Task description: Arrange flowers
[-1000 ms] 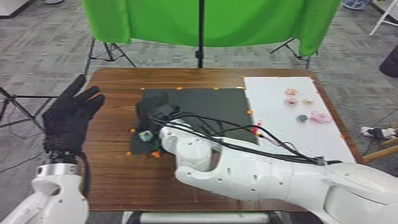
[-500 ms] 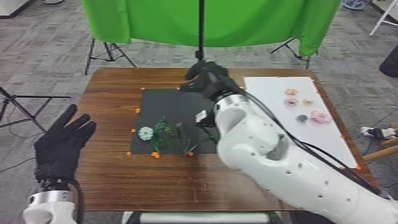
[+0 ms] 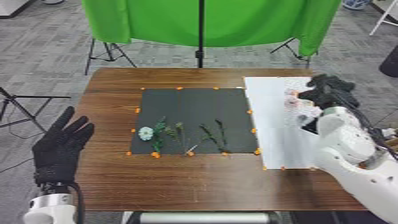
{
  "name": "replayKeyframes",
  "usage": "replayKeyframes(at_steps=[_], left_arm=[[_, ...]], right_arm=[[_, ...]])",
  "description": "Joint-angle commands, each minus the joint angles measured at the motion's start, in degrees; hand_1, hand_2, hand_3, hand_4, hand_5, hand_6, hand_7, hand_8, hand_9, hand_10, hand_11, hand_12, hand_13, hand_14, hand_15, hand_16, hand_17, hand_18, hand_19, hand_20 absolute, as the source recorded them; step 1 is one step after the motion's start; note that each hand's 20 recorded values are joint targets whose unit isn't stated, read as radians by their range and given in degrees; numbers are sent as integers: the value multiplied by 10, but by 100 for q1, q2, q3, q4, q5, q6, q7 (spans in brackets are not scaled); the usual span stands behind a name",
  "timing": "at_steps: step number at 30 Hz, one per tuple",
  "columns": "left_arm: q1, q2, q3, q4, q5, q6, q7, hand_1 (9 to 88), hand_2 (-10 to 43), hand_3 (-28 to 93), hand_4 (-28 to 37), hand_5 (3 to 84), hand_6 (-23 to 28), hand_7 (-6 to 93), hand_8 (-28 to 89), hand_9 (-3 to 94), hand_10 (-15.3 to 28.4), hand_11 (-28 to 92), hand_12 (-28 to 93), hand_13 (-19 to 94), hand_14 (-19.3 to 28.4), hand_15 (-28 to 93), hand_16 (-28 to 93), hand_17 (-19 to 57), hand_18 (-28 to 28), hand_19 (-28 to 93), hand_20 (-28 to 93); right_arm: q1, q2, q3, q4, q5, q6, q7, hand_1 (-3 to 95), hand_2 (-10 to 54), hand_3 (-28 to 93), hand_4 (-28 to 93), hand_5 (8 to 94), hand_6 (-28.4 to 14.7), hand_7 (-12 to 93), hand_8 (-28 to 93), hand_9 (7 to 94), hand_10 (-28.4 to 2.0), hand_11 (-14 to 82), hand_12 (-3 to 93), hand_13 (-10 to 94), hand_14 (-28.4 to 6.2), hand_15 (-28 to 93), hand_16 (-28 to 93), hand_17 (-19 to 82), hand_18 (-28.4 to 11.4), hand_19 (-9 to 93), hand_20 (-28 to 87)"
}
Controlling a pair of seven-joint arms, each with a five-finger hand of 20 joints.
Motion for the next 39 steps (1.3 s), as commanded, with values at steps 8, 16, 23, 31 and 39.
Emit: replayKeyframes(at_steps=[8,16,23,31,39], left_arm=[[15,-70,28,12,55,91,-161,228,62,839,-263,379,96,92,-80,361,209,281,111,243,282,613,-113,-81,272,578,62],[4,-154,-7,10,86,79,-243,228,62,838,-261,380,96,93,-80,361,210,282,111,242,281,613,-113,-81,272,578,63],[-5,-208,-15,14,90,49,-271,229,62,837,-261,380,96,92,-80,361,210,282,111,242,281,613,-114,-81,272,578,62],[38,-192,-50,-9,91,55,-234,231,62,837,-261,380,97,92,-80,362,210,282,111,242,281,614,-113,-81,272,578,63],[224,16,-155,-104,-38,156,-12,230,61,838,-259,380,97,91,-80,361,210,282,111,242,282,614,-114,-81,272,578,62]], right_arm=[[81,37,-853,641,-339,76,-59,323,-95,808,-283,551,45,206,-157,569,-143,300,159,461,-122,770,128,71,-228,718,473],[293,-33,-1212,806,-384,-49,88,349,-95,813,-283,575,58,209,-162,595,-134,362,168,490,-106,785,145,77,-231,714,478],[623,-108,-1869,1041,-802,288,194,470,-95,698,-283,731,64,196,-64,773,-74,278,290,591,-74,765,196,126,-218,735,473],[544,-200,-1747,896,-1173,782,175,569,-95,612,-283,873,65,185,-5,911,-38,191,384,673,-44,736,264,166,-204,758,465],[1862,-1260,-2554,401,-1152,1074,-630,546,-95,663,-283,883,57,181,4,916,-44,205,391,679,-45,745,270,167,-203,767,469]])
